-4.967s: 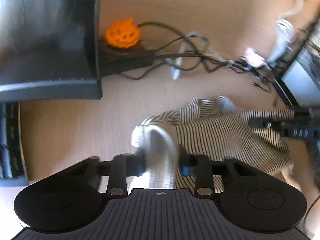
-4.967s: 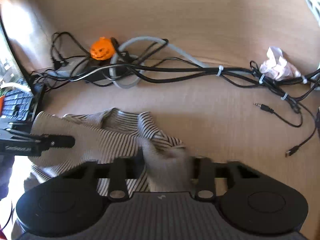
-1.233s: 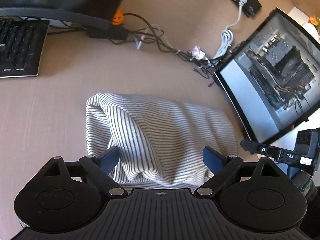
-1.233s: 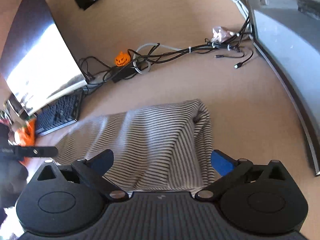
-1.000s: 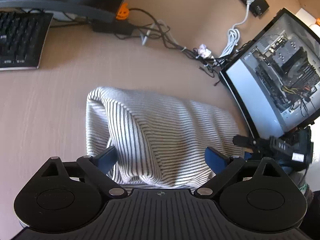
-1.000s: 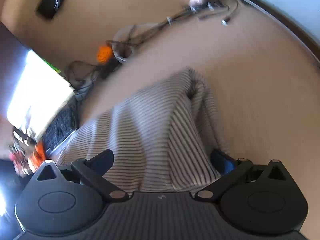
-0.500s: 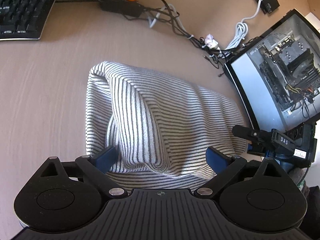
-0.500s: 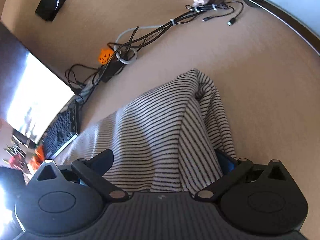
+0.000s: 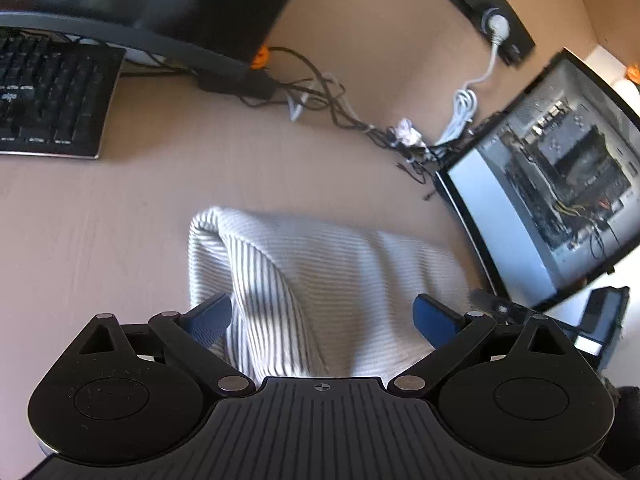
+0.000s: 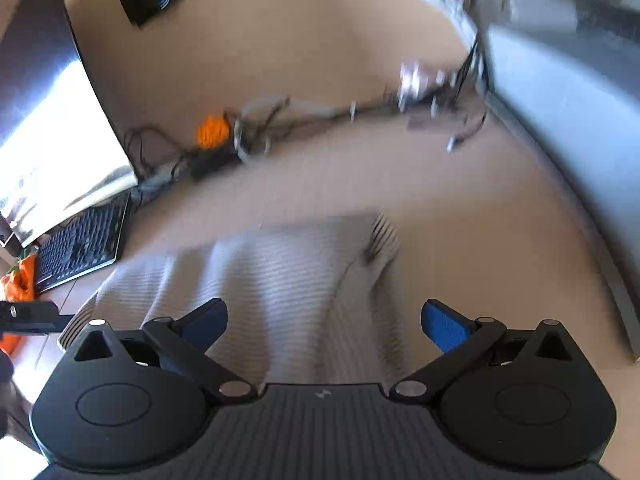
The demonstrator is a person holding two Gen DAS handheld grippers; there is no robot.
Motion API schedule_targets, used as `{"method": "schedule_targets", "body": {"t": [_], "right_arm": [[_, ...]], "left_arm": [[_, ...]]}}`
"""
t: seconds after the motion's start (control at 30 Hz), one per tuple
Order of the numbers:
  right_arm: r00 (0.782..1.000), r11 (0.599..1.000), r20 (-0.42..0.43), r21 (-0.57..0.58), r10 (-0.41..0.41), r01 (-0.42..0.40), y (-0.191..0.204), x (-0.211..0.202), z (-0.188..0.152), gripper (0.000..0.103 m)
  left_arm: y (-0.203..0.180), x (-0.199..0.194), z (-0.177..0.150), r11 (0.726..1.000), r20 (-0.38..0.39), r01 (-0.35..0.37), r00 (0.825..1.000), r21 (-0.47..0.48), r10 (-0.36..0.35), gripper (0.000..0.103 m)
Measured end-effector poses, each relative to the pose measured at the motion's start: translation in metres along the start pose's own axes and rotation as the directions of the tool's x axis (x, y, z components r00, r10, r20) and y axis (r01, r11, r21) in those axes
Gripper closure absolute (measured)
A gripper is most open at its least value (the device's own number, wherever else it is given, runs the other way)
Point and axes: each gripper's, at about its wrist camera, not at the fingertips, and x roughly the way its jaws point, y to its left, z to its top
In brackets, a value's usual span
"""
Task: Fold clothes
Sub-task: 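Pinch and straighten the folded shirt edge with both grippers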
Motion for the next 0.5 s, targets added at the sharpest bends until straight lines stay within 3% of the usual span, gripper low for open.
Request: {"method": "schedule_targets", "body": {"t": [0.13,0.17,0.2,0.23,0.3,0.43,0.5], "right_arm": [[0.999,0.998,-0.034,-0.041,0.036,-0.038,-0.006,0.006,0.013,0.004],[0.998,0.997,-0.04,-0.054,0.049,-0.051,-0.005,0.008,0.015,0.012],[0.997,0.996,-0.046,-0.068,0.062,-0.065,-0.005,0.011,0.016,0.016],[0.995,0.994,-0.06,-0.08,0.074,-0.079,-0.002,0.015,0.018,0.016],[0.993,0.992,-0.085,-0.089,0.079,-0.087,0.003,0.027,0.02,0.017],[0.973,0.978,-0.142,-0.079,0.179,-0.192,0.013,0.043,0.024,0.014],[0.964,0.969,-0.157,-0.095,0.213,-0.23,0.02,0.047,0.027,0.003]], "left_arm": [[0.002,0.027,0.003,0.999,-0.06,-0.031,0.998,0.012,0.031,0.005],[0.001,0.032,0.003,0.999,-0.072,-0.029,0.997,0.014,0.03,0.007],[0.0,0.037,0.003,1.0,-0.083,-0.024,0.996,0.015,0.025,0.015],[0.0,0.042,0.004,1.0,-0.093,-0.02,0.995,0.015,0.021,0.016],[0.001,0.051,0.007,1.0,-0.107,-0.016,0.994,0.009,0.016,0.016],[0.001,0.059,0.014,0.998,-0.118,0.063,0.991,-0.012,-0.064,0.012],[-0.001,0.066,0.018,0.999,-0.126,0.041,0.991,0.011,-0.04,0.009]]}}
